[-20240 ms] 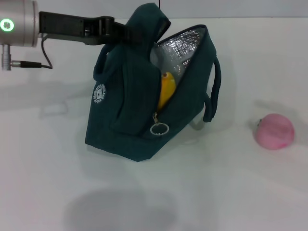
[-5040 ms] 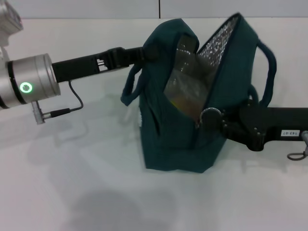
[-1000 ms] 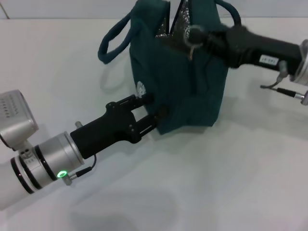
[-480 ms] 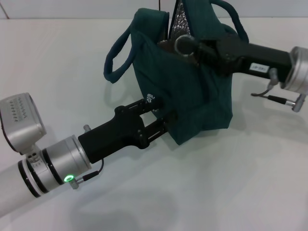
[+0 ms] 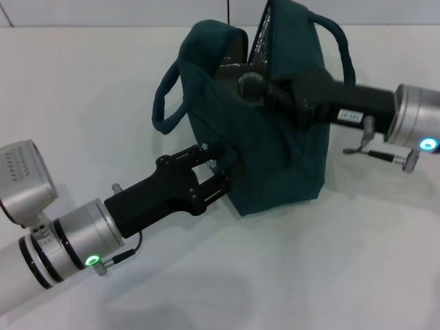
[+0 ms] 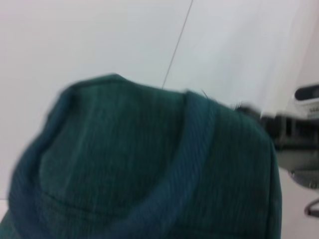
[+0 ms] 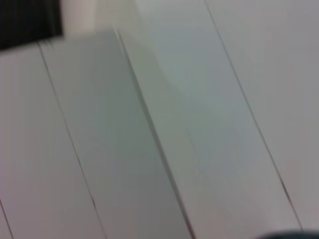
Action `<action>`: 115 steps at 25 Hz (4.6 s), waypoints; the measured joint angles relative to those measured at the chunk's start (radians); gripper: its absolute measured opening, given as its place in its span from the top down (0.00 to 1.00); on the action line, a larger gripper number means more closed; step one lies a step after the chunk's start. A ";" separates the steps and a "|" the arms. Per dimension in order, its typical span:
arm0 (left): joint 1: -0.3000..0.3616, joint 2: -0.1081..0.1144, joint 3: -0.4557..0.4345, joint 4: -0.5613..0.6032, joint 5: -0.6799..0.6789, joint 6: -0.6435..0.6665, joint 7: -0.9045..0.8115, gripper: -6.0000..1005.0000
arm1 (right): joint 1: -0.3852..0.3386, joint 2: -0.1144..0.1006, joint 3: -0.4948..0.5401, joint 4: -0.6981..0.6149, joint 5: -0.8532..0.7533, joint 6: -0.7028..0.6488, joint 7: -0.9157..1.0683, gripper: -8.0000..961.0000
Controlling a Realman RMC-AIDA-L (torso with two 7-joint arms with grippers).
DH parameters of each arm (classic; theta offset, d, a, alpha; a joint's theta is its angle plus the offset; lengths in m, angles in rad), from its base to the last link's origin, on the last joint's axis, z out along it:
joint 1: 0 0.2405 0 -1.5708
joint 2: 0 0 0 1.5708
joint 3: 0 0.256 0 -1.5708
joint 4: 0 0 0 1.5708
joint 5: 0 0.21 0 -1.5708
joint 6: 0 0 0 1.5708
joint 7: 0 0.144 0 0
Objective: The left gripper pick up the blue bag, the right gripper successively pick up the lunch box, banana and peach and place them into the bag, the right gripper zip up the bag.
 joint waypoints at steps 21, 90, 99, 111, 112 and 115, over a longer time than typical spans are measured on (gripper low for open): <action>-0.022 -0.001 -0.020 -0.076 -0.013 0.058 0.020 0.48 | -0.001 0.006 0.017 -0.009 0.084 -0.043 -0.053 0.98; -0.050 -0.001 -0.107 -0.039 -0.040 -0.116 -0.031 0.13 | -0.045 0.005 0.017 -0.010 0.086 -0.085 -0.046 0.98; -0.059 -0.001 -0.098 -0.039 -0.028 -0.118 -0.036 0.14 | -0.041 0.006 0.015 -0.007 0.088 -0.083 -0.045 0.98; -0.070 -0.001 -0.094 -0.039 -0.012 -0.087 -0.019 0.37 | -0.046 0.005 0.017 -0.003 0.088 -0.067 -0.044 0.98; -0.070 -0.001 -0.094 -0.039 -0.012 -0.083 -0.012 0.42 | -0.046 0.005 0.016 -0.002 0.088 -0.065 -0.044 0.98; -0.070 -0.001 -0.094 -0.042 -0.012 -0.076 0.022 0.56 | -0.046 0.005 0.017 -0.001 0.088 -0.055 -0.042 0.98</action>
